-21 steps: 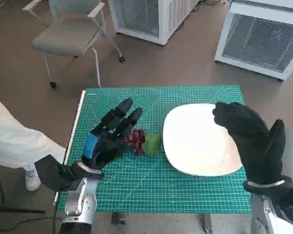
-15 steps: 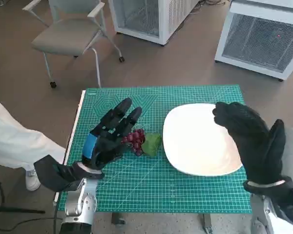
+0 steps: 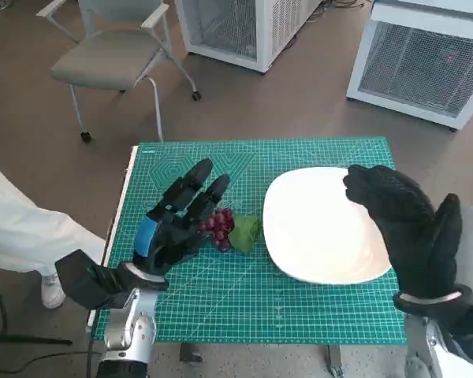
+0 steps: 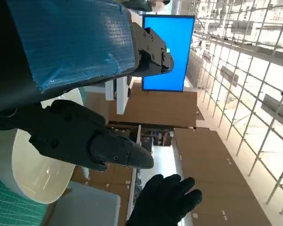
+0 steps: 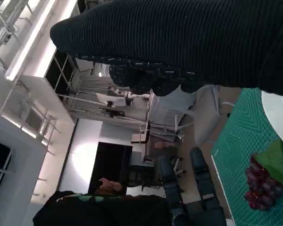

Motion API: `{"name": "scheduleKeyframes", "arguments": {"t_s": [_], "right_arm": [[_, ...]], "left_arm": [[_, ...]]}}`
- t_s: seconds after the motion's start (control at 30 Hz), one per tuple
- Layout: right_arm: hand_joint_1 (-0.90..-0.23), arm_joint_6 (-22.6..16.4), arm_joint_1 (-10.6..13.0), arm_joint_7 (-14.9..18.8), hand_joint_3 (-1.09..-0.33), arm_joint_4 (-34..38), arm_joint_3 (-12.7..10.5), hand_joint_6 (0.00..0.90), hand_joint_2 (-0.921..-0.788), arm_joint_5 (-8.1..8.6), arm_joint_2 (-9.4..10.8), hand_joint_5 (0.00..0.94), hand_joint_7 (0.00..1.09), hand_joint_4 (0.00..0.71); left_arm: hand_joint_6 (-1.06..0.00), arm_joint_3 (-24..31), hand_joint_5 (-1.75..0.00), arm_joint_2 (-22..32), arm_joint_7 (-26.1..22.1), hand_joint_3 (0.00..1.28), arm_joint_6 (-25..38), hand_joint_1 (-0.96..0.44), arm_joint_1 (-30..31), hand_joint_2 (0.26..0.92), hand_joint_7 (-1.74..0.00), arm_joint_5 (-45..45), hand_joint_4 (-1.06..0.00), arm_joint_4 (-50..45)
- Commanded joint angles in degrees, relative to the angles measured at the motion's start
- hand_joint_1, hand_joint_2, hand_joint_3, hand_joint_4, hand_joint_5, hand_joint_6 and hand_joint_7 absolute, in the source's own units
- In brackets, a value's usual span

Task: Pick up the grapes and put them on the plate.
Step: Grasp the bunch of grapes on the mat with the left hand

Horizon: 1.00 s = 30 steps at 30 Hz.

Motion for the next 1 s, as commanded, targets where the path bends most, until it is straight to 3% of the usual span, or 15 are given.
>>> {"name": "scheduleKeyframes", "arguments": {"t_s": [0.03, 0.47, 0.6, 0.7, 0.83, 1.0], "right_arm": [[-0.342, 0.7, 1.1, 0.0, -0.605, 0.5, 0.1, 0.237, -0.921, -0.38, 0.0, 0.818, 0.98, 0.413], [-0.342, 1.0, 1.7, -0.3, -0.606, -0.5, 0.1, 0.237, -0.921, -0.26, 0.1, 0.817, 0.98, 0.414], [-0.343, 1.2, 1.9, -0.3, -0.606, -0.9, 0.1, 0.237, -0.921, -0.14, 0.0, 0.818, 0.98, 0.414], [-0.343, 1.3, 2.1, -0.3, -0.606, -1.1, 0.0, 0.237, -0.921, -0.04, 0.0, 0.818, 0.98, 0.414], [-0.343, 1.5, 2.3, -0.3, -0.606, -1.5, -0.3, 0.237, -0.921, 0.19, -0.2, 0.818, 0.98, 0.413], [-0.346, 1.6, 2.4, -0.3, -0.606, -1.7, -0.4, 0.236, -0.921, 0.33, -0.3, 0.82, 0.98, 0.413]], "left_arm": [[-0.33, 0.1, 0.0, 0.5, -0.7, 0.06, 0.3, -0.37, 0.5, 0.921, 0.0, -0.7, -0.26, -1.2], [-0.32, -0.1, 0.0, 3.1, -0.1, 0.05, -0.4, -0.37, 1.3, 0.921, 0.0, 2.0, -0.23, -5.3], [-0.28, -1.3, 0.0, 7.0, 2.6, 0.06, -5.0, -0.41, 1.5, 0.921, 0.0, 10.7, -0.19, -7.1], [-0.22, -3.0, 0.0, 12.4, 8.2, 0.06, -7.4, -0.44, 2.4, 0.917, 0.0, 24.6, -0.14, -11.1], [-0.1, -5.0, 0.0, 19.1, 15.3, 0.03, 0.5, -0.44, 5.8, 0.844, 0.0, 49.2, -0.04, -26.0], [-0.06, -5.9, 0.0, 20.5, 13.4, 0.01, 6.8, -0.35, 6.6, 0.748, -0.01, 53.2, -0.01, -31.4]]}}
